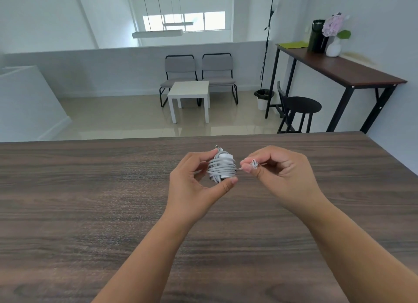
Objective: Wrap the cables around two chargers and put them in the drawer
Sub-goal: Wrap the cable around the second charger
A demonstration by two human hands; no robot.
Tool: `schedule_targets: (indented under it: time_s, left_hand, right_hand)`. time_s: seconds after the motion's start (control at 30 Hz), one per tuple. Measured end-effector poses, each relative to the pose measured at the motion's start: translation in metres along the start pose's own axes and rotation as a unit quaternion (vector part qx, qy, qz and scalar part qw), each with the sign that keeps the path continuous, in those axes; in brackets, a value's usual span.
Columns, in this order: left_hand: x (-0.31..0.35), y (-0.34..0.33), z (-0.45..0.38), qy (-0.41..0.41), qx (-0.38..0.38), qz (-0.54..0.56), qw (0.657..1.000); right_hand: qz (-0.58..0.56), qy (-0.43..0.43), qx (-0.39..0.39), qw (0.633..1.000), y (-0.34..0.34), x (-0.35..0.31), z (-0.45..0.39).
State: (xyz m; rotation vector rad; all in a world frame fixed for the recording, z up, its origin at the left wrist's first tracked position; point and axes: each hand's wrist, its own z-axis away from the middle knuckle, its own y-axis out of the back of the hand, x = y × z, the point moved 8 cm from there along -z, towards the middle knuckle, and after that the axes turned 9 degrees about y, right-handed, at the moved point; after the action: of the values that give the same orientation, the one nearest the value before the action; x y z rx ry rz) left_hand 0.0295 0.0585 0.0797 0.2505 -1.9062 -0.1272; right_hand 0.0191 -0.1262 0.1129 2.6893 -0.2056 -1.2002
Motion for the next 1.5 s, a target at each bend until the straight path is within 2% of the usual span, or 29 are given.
schedule_targets:
  time_s: [0.2,0.3,0.47,0.6,0.8,0.93,1.07,1.2,1.5]
  left_hand:
    - [0.012,-0.002,0.002,-0.014,-0.041,0.039,0.998]
    - [0.013,0.002,0.002,-0.017,-0.038,0.031,0.999]
    - [0.011,0.008,0.001,-0.008,-0.018,0.035,0.999]
    - [0.009,0.008,0.001,-0.016,-0.008,0.018,1.0]
    - [0.022,-0.002,0.008,-0.114,-0.033,-0.083,0.99]
    - [0.026,-0.003,0.008,-0.127,-0.027,-0.097,0.987]
    - [0.028,-0.002,0.008,-0.125,-0.014,-0.099,0.987]
    - [0.032,-0.003,0.007,-0.135,-0.012,-0.111,0.985]
    - [0.03,-0.008,0.007,-0.164,-0.036,-0.131,0.977]
  right_hand:
    - [-0.124,-0.047,0.071,0.989,0.013,0.0,-0.007]
    - [-0.116,-0.038,0.057,0.991,0.009,-0.005,-0.006]
    - [-0.111,-0.023,0.076,0.991,0.012,-0.009,0.001]
    - [-0.087,-0.026,0.054,0.994,0.009,-0.012,0.003]
    - [-0.032,-0.062,-0.022,0.997,0.006,-0.02,-0.007]
    - [0.047,-0.051,-0.032,0.997,0.003,-0.026,-0.01]
    - [0.135,-0.01,-0.052,0.989,-0.004,-0.037,-0.011]
    - [0.25,0.059,-0.093,0.962,-0.01,-0.048,-0.017]
    - [0.326,0.134,-0.179,0.918,-0.024,-0.048,-0.018]
